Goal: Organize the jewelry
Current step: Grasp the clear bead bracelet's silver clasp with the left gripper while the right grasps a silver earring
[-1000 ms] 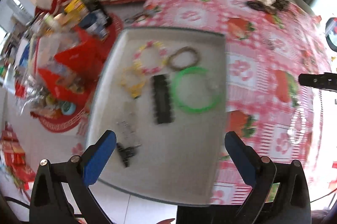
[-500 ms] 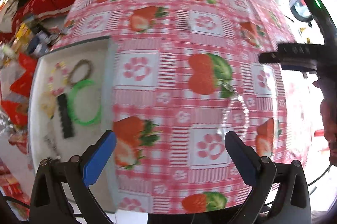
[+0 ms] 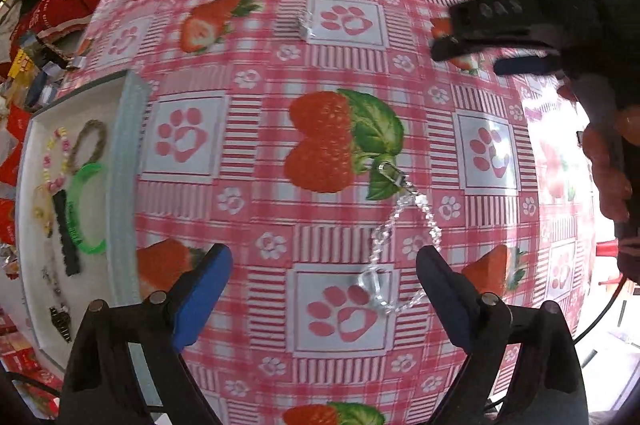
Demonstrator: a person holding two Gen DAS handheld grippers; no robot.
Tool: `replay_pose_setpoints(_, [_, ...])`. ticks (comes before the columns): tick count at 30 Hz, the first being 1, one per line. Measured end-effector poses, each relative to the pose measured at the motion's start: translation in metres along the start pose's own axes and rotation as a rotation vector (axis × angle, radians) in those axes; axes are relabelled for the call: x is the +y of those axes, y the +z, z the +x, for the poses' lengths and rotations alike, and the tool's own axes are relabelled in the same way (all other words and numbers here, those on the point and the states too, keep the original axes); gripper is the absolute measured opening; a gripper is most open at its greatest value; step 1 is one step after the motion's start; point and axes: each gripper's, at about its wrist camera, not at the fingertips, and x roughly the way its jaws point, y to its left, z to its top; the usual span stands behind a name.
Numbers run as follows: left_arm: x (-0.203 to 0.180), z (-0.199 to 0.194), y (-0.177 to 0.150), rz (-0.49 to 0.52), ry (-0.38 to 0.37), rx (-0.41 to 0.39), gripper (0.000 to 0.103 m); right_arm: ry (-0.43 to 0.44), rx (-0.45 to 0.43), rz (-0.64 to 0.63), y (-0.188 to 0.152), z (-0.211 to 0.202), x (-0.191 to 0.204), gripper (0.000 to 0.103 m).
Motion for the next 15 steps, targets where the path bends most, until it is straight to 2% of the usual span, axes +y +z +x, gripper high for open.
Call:
replay_pose_setpoints(5, [-0.015, 0.010, 0.002, 0.004, -0.013, 0.004, 0.098, -0.025, -0.014, -0.062, 0.013, 0.010, 0.008, 0.076])
replay_pose_setpoints(8, [-0.025, 0.016, 0.003, 0.018, -0.017, 0.012, 0.098, -0.040, -0.011, -0.092, 0.019, 0.019, 0.013, 0.070])
replay_pose_setpoints(11, [-0.035, 0.021, 0.005, 0.032, -0.020, 0.016, 0.098, -0.070, -0.024, -0.131, 0.022, 0.023, 0.019, 0.069])
replay_pose_setpoints(14, [-0.043, 0.027, 0.005, 0.049, -0.014, 0.035, 0.086, -0.111, -0.045, -0.174, 0.020, 0.025, 0.025, 0.061])
replay_pose_setpoints(15, [-0.046, 0.029, 0.005, 0.052, -0.012, 0.044, 0.086, -0.108, -0.050, -0.182, 0.020, 0.025, 0.027, 0.058])
